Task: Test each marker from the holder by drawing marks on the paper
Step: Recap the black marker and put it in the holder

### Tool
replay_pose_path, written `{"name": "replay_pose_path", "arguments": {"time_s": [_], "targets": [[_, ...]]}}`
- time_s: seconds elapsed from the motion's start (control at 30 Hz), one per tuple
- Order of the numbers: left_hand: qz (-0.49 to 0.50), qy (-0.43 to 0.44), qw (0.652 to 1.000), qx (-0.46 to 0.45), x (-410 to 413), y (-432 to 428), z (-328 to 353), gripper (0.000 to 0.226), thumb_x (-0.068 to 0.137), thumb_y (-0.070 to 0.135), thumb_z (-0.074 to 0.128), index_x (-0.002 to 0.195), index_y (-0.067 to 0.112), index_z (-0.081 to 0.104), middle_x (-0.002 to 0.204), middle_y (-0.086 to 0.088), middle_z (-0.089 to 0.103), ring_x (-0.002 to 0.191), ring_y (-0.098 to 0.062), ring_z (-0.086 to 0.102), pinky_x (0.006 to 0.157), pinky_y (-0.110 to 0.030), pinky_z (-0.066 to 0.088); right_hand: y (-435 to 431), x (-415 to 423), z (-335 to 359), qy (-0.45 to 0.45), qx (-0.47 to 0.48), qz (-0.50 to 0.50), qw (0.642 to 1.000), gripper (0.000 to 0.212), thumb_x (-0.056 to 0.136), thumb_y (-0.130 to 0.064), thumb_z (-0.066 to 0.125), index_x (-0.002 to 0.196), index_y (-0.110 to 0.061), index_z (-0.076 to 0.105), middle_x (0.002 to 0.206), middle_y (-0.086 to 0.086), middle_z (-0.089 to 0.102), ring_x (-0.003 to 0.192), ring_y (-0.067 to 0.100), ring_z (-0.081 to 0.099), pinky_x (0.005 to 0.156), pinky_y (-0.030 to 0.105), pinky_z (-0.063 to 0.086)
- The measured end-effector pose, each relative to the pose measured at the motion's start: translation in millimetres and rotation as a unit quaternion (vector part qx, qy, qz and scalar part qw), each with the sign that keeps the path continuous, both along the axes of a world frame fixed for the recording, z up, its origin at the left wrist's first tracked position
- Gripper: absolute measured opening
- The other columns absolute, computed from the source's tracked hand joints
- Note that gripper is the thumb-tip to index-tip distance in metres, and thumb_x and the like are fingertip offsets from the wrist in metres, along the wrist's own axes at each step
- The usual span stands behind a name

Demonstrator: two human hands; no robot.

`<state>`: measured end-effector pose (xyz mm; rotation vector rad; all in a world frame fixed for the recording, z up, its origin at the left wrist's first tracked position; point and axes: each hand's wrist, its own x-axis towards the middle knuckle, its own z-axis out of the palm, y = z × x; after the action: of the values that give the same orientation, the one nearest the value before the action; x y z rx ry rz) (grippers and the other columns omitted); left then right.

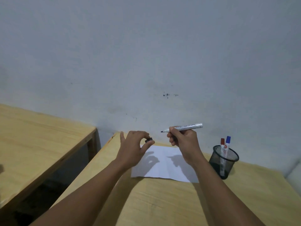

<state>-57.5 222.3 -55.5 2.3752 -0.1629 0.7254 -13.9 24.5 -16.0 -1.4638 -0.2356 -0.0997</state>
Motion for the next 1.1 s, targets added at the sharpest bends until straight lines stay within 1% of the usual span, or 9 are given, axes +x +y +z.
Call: {"name": "replay_pose_path", "arguments": {"time_s": [0.37,0.5,0.6,0.7,0.8,0.87,0.97,1.03,1.1], "targets": [[-0.092,-0.083,0.992,-0.008,-31,-97,86,0.022,0.091,0.052,0.061,0.096,0.032,0.067,0.085,0.025,0.062,0.091,-0.005,0.056,0.116,-0.051,0.019,-71,-73,59,-0.067,-0.010,-0.028,0.997,0.017,0.097,-0.009,0.066,0.084,-0.004,0.076,0.066,0.007,0.066,0.054,0.015,0.052,0.049,0.024,0.041],[-0.165,-0.107,0.979,-0.047,-37,-118,105,0.018,0.085,0.038,0.075,0.092,0.022,0.076,0.076,0.013,0.069,0.069,-0.008,0.060,0.080,-0.041,0.053,-93,-88,68,-0.070,-0.011,-0.055,0.996,0.018,0.096,-0.015,0.070,0.085,-0.003,0.075,0.058,0.000,0.057,0.053,0.015,0.044,0.050,0.023,0.037],[-0.158,-0.159,0.974,-0.022,-41,-134,108,0.017,0.081,0.035,0.079,0.088,0.020,0.077,0.076,0.006,0.073,0.067,-0.012,0.060,0.071,-0.040,0.053,-103,-99,71,-0.059,-0.006,-0.068,0.996,0.021,0.096,-0.018,0.071,0.077,-0.010,0.073,0.054,-0.003,0.048,0.046,0.009,0.038,0.043,0.015,0.032],[-0.145,-0.200,0.969,0.011,-42,-143,107,0.016,0.080,0.036,0.080,0.084,0.021,0.075,0.075,0.008,0.073,0.065,-0.012,0.058,0.070,-0.042,0.051,-108,-101,72,-0.062,-0.013,-0.087,0.994,0.025,0.093,-0.023,0.075,0.069,-0.018,0.075,0.055,-0.002,0.046,0.049,0.012,0.037,0.048,0.020,0.034],[-0.159,-0.155,0.975,0.009,-41,-142,113,0.017,0.081,0.038,0.079,0.086,0.022,0.077,0.075,0.010,0.073,0.063,-0.007,0.057,0.068,-0.035,0.050,-110,-101,69,-0.016,-0.003,-0.119,0.993,0.019,0.087,-0.033,0.081,0.085,-0.014,0.078,0.067,0.002,0.061,0.056,0.014,0.049,0.054,0.025,0.042],[-0.183,-0.082,0.978,-0.057,-38,-138,120,0.015,0.078,0.035,0.082,0.084,0.022,0.077,0.074,0.010,0.073,0.062,-0.006,0.059,0.064,-0.025,0.048,-112,-101,65,0.023,0.032,-0.159,0.986,0.054,0.076,-0.039,0.090,0.117,-0.010,0.069,0.099,0.005,0.070,0.078,0.017,0.063,0.068,0.032,0.053],[-0.209,-0.012,0.967,-0.144,-37,-136,127,0.013,0.078,0.031,0.083,0.083,0.019,0.078,0.078,0.008,0.076,0.071,-0.008,0.067,0.068,-0.022,0.052,-117,-102,57,0.024,-0.031,-0.247,0.968,0.115,0.068,-0.045,0.093,0.158,-0.025,0.025,0.142,0.001,0.041,0.118,0.018,0.050,0.103,0.040,0.046],[-0.234,0.020,0.951,-0.200,-39,-137,129,0.011,0.080,0.026,0.082,0.081,0.016,0.077,0.074,0.008,0.076,0.070,-0.004,0.069,0.067,-0.019,0.051,-122,-101,52,-0.040,-0.149,-0.267,0.951,0.097,0.073,-0.052,0.087,0.153,-0.038,0.036,0.147,-0.009,0.037,0.120,0.014,0.048,0.112,0.046,0.038],[-0.244,0.039,0.940,-0.236,-39,-142,129,0.009,0.083,0.022,0.080,0.080,0.015,0.076,0.069,0.011,0.072,0.060,0.003,0.061,0.060,-0.012,0.046,-127,-99,53,-0.089,-0.243,-0.218,0.941,0.047,0.076,-0.061,0.077,0.120,-0.049,0.064,0.129,-0.028,0.058,0.118,0.006,0.057,0.115,0.053,0.038]]}}
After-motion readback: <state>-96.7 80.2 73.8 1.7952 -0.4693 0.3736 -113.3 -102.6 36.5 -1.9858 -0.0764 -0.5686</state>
